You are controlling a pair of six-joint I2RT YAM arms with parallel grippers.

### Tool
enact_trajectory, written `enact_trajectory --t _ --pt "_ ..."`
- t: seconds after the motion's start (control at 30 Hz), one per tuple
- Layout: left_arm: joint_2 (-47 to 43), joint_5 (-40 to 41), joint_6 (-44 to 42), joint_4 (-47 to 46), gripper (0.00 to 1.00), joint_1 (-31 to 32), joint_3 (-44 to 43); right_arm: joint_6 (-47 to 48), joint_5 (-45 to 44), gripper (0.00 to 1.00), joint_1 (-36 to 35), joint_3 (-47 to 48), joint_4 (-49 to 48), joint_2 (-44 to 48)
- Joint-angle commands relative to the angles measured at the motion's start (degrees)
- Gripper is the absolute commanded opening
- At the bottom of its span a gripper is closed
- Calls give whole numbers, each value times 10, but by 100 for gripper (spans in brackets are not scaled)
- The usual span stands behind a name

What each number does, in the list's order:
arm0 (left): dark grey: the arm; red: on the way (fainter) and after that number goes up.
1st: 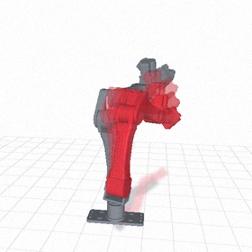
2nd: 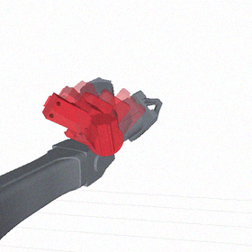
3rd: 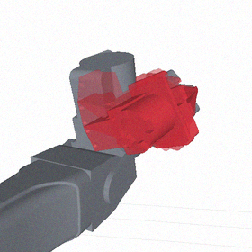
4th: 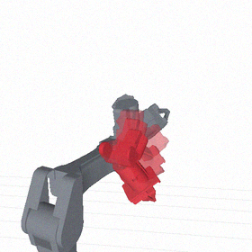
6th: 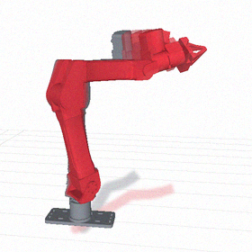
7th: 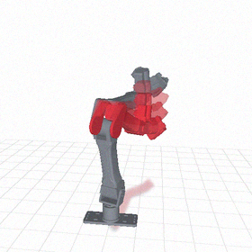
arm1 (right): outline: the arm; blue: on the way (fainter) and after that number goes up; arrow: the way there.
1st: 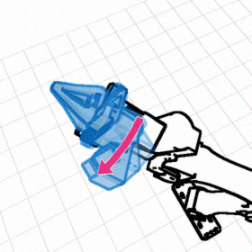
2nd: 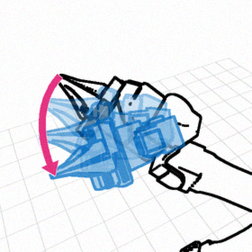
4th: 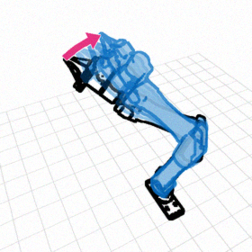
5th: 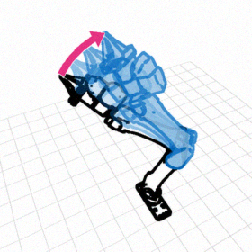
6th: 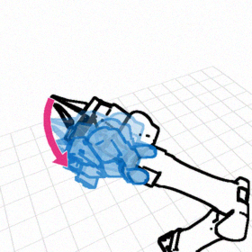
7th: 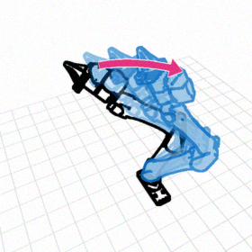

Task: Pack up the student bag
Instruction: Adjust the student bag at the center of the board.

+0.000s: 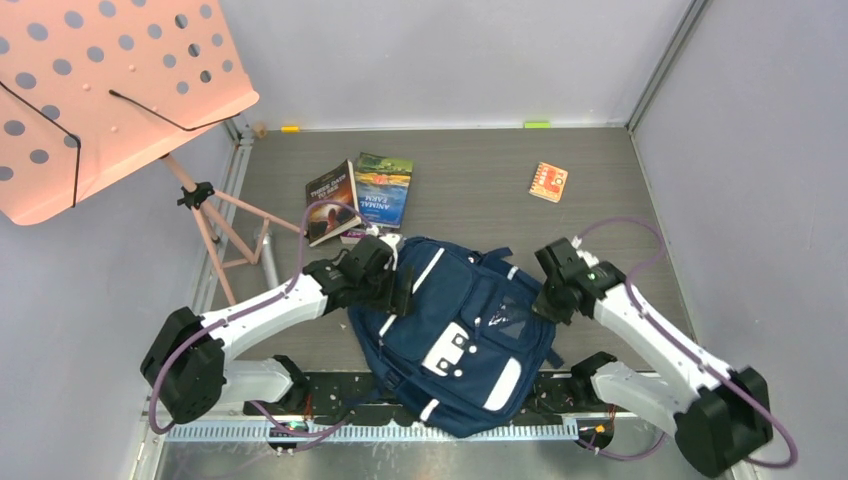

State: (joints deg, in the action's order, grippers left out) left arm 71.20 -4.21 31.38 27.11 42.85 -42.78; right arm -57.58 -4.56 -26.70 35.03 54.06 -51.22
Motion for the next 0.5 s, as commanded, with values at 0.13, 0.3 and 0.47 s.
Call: enact_trajectory --t 0.13,0.3,0.47 --pt "-6 -53 109 -54 81 89 6 219 -142 0 44 202 -223 -209" --pt "-23 -34 85 -3 88 91 -41 327 -96 0 74 300 -273 -310" --pt "-36 26 40 108 99 90 -107 389 -67 1 80 412 -281 -414"
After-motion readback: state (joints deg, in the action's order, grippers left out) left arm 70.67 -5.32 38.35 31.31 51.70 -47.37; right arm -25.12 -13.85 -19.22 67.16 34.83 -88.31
